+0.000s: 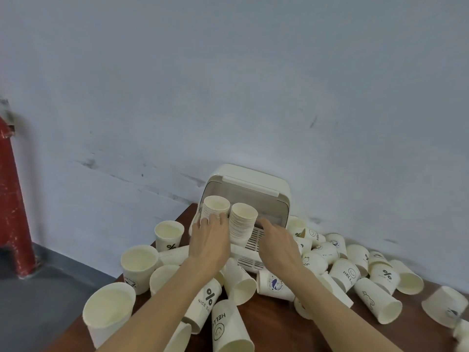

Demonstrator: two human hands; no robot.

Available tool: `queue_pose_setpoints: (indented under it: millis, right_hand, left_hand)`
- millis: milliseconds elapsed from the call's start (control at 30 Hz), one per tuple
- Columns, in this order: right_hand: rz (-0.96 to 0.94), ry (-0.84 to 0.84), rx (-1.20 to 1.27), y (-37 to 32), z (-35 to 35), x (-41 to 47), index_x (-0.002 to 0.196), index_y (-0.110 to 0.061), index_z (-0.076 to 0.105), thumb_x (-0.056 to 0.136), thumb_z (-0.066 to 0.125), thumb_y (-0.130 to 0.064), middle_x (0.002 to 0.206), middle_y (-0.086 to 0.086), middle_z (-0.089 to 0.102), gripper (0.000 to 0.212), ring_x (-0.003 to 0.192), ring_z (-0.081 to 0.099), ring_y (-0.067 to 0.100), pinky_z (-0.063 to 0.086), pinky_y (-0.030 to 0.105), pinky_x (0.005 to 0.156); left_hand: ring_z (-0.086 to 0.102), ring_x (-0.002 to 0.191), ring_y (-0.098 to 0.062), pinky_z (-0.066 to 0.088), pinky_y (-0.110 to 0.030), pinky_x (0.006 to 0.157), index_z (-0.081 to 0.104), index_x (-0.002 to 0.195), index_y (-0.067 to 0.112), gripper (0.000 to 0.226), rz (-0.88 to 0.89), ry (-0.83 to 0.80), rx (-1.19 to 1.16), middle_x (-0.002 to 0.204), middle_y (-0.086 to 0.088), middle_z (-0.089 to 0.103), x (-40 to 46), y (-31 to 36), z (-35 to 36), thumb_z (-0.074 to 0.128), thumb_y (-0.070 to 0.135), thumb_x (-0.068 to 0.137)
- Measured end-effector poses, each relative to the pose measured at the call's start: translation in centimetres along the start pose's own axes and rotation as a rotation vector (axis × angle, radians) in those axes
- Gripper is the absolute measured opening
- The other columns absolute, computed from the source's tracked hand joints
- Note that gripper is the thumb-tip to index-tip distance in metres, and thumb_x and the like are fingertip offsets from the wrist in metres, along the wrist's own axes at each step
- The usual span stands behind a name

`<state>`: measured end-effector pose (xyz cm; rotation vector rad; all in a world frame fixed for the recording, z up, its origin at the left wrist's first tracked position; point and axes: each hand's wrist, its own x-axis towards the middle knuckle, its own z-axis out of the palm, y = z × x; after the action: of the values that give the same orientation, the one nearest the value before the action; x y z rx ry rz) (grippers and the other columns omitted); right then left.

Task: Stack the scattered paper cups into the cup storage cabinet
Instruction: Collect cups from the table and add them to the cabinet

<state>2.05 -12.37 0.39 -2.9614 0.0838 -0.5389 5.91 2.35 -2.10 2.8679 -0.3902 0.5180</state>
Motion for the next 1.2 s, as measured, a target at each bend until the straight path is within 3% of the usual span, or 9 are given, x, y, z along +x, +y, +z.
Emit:
queue_pose_setpoints:
  millis: [167,300,467,667,833,1000,1200]
  right_hand:
    - [0.101,-0.025,0.059,1.9,-2.9,-4.0,0.127,-0.017,0.05,0.086,0.041,-0.006,0.106,0.005,0.063,0.043,0.099,0.057,0.027,0.05,0.04,0.078]
    - [0.151,-0.007,0.109,3.2,-5.4,-8.0,0.135,-0.022,0.048,0.089,0.044,-0.009,0.113,0.007,0.064,0.048,0.108,0.055,0.027,0.043,0.034,0.078]
    - [0.194,0.029,0.148,5.4,-7.6,-13.2,0.133,-0.021,0.05,0.09,0.043,-0.015,0.1,0.006,0.066,0.044,0.1,0.059,0.025,0.049,0.04,0.084]
    - [0.27,0.068,0.197,7.4,-8.3,-17.7,0.135,-0.026,0.048,0.088,0.044,-0.015,0.112,0.003,0.063,0.049,0.106,0.058,0.025,0.049,0.039,0.085]
    - [0.287,0.096,0.195,8.2,-8.1,-19.4,0.134,-0.024,0.048,0.089,0.044,-0.014,0.115,0.002,0.06,0.046,0.104,0.055,0.023,0.047,0.037,0.083]
    - [0.308,0.093,0.201,9.1,-8.1,-19.9,0.131,-0.024,0.049,0.09,0.045,-0.015,0.1,-0.003,0.061,0.042,0.097,0.056,0.019,0.048,0.037,0.08]
    - [0.34,0.062,0.188,10.6,-8.0,-20.4,0.135,-0.026,0.046,0.09,0.043,-0.016,0.101,-0.003,0.06,0.046,0.1,0.056,0.02,0.046,0.036,0.081]
  left_hand:
    - [0.05,0.108,-0.026,0.043,-0.039,0.091,0.038,0.133,0.017,0.043,0.069,0.012,-0.112,0.121,-0.007,0.051,-3.8,2.3,-2.1,0.047,0.021,0.09]
    - [0.05,0.111,-0.025,0.042,-0.039,0.088,0.042,0.131,0.018,0.038,0.097,0.036,-0.233,0.127,-0.006,0.048,-7.5,4.7,-4.1,0.045,0.024,0.094]
    - [0.05,0.11,-0.023,0.044,-0.037,0.092,0.044,0.135,0.021,0.042,0.144,0.014,-0.35,0.127,-0.004,0.048,-11.2,7.5,-5.0,0.046,0.023,0.093]
    - [0.049,0.109,-0.022,0.044,-0.036,0.089,0.044,0.137,0.022,0.042,0.177,0.016,-0.413,0.12,-0.002,0.05,-13.4,9.8,-5.2,0.045,0.025,0.094]
    - [0.051,0.103,-0.019,0.046,-0.034,0.082,0.048,0.133,0.023,0.04,0.234,0.011,-0.44,0.113,0.0,0.051,-14.5,11.6,-5.0,0.047,0.022,0.093]
    - [0.05,0.111,-0.019,0.046,-0.031,0.084,0.047,0.134,0.024,0.042,0.258,0.003,-0.406,0.122,-0.002,0.051,-14.4,12.4,-4.4,0.047,0.023,0.092]
    - [0.05,0.112,-0.018,0.045,-0.03,0.084,0.05,0.13,0.024,0.038,0.246,-0.048,-0.305,0.123,0.0,0.053,-13.3,13.5,-4.1,0.044,0.026,0.093]
